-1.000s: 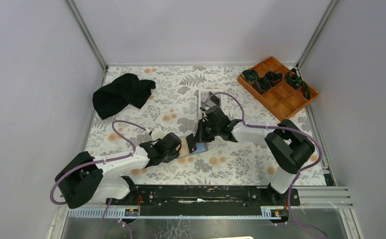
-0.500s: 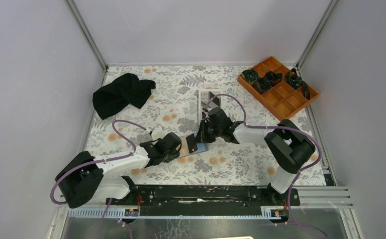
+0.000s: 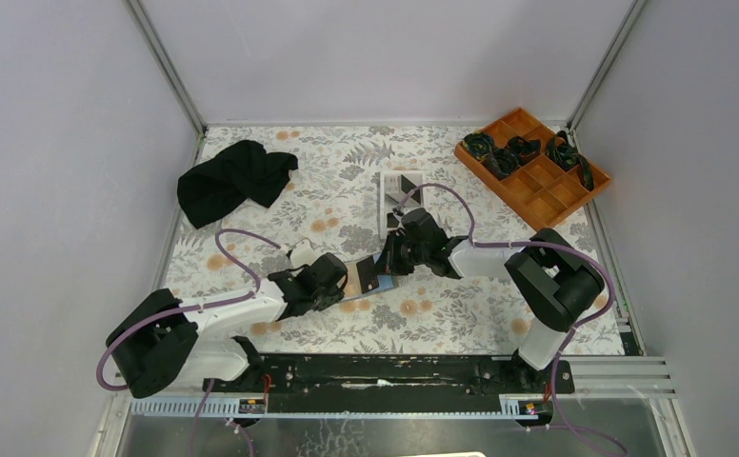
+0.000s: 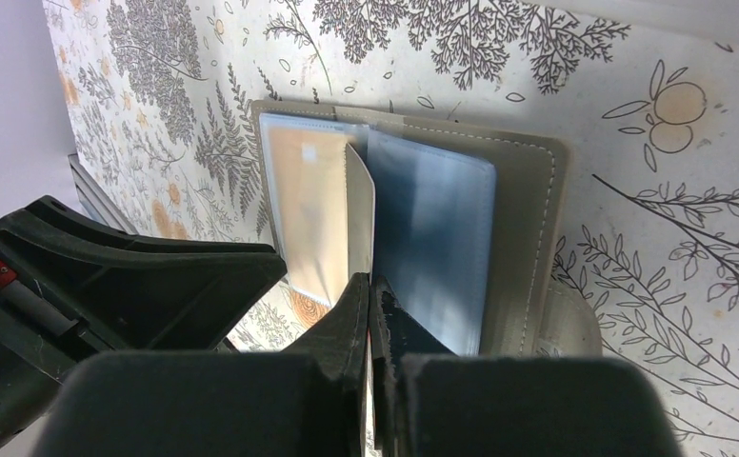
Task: Put the credit cards into the card holder
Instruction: Insert the credit card into the card holder.
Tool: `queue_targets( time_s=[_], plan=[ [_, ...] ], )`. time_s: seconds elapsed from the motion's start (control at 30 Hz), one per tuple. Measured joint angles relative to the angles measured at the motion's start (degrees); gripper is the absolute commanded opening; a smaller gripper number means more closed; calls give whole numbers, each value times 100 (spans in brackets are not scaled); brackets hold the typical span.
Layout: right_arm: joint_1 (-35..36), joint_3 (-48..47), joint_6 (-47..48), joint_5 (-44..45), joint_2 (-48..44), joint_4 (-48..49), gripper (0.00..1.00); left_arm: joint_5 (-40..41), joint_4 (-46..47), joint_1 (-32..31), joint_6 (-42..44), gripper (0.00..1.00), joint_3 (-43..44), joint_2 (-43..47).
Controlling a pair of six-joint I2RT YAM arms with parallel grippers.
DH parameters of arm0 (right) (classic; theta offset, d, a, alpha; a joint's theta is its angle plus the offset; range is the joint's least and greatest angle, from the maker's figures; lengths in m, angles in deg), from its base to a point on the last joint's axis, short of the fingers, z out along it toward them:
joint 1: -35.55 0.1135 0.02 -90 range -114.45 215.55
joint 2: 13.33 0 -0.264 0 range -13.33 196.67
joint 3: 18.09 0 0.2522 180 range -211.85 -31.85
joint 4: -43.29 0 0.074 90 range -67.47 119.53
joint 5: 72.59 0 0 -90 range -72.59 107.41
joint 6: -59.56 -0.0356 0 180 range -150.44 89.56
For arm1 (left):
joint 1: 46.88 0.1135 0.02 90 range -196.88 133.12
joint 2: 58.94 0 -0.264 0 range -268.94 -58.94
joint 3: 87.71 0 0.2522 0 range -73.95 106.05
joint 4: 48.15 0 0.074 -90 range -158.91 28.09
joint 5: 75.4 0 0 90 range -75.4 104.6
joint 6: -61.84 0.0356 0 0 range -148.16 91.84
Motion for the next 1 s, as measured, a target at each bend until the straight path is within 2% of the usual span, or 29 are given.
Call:
queue_targets(
  time_s=[1.0],
  plan=[
    [-66, -59, -240, -142, 343, 201, 0, -83, 7, 52, 164, 28, 26, -31]
  ],
)
